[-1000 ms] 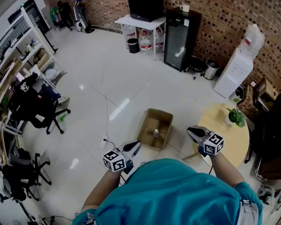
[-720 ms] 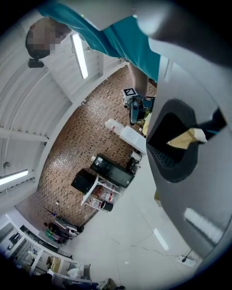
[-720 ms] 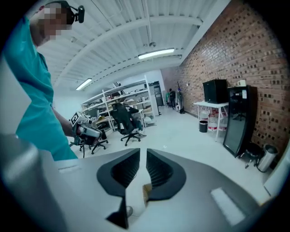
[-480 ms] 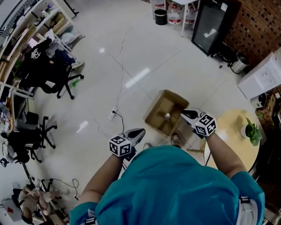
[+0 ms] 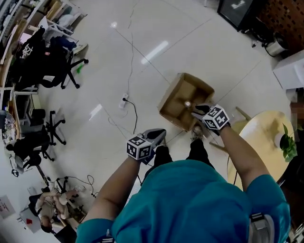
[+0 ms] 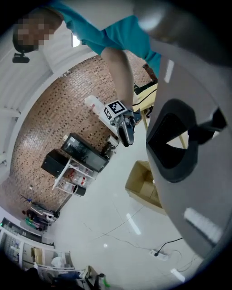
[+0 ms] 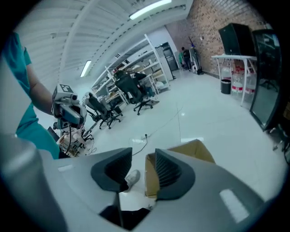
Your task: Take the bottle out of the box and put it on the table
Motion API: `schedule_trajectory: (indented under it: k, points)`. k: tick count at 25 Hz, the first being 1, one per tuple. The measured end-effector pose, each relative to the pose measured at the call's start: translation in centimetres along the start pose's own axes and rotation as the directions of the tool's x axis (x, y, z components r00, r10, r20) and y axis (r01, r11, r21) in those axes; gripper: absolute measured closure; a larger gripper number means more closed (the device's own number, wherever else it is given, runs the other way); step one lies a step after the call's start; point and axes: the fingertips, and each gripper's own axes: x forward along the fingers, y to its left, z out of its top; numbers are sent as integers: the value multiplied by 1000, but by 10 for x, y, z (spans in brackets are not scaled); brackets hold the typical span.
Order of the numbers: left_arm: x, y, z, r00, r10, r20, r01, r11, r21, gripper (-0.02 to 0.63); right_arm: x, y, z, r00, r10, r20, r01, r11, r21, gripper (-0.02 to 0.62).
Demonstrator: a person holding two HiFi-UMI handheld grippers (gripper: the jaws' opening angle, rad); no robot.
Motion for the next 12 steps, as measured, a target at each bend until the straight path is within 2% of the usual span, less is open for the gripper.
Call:
schedule_trajectory:
  k: [3, 8, 10, 12]
  points:
    - [17, 54, -9, 998, -39, -49, 38, 999, -21, 606, 62, -27, -18, 997, -14, -71, 18, 998, 63, 430]
    - [35, 144, -43, 992, -95, -87, 88, 993, -79, 606, 169, -74, -71, 969, -89, -232, 105, 993, 57, 415]
    - [61, 183, -60, 989, -103, -102, 91, 989, -116, 606, 209, -117, -103, 949, -133, -287, 152, 987, 44, 409]
    - [109, 238, -96, 985, -94, -144, 70, 983, -169, 606, 265, -171, -150, 933, -122, -339, 151, 987, 60, 399]
